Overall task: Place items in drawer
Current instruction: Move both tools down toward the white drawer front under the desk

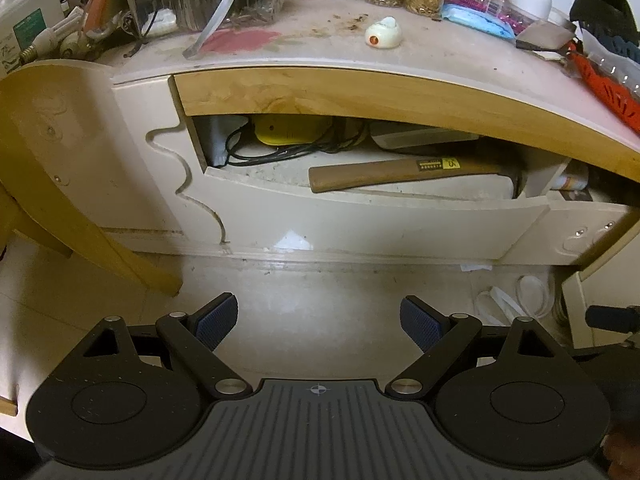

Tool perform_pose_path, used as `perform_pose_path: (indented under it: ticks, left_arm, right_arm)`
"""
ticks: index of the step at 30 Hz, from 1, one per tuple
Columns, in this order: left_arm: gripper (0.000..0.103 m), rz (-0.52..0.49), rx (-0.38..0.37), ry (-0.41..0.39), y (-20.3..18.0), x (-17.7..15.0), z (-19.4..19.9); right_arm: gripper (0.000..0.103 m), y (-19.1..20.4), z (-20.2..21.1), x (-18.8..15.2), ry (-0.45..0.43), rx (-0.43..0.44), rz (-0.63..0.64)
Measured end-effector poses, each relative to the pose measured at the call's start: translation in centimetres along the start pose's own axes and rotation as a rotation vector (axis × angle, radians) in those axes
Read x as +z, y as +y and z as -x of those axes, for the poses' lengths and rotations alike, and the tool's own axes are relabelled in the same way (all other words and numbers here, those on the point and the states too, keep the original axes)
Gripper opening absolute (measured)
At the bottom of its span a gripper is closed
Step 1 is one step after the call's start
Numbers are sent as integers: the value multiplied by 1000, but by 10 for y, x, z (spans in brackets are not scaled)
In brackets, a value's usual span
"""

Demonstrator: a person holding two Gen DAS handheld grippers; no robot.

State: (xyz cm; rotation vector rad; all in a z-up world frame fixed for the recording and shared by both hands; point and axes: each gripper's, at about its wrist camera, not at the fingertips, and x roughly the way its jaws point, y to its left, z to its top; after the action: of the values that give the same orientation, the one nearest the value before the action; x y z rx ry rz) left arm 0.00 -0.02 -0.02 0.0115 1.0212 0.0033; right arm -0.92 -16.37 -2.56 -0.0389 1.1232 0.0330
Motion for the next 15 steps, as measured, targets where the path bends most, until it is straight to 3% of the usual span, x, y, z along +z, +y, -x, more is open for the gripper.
perform_pose_path:
  ticks: [5,15]
  left_arm:
    - [90,-8,-24,11,3,1,-3]
    - [90,-43,3,-26,-6,-1,-5]
  right_arm:
    - [103,0,0,1,-2,-3,1]
    - [103,-1,-2,1,-16,-7,5]
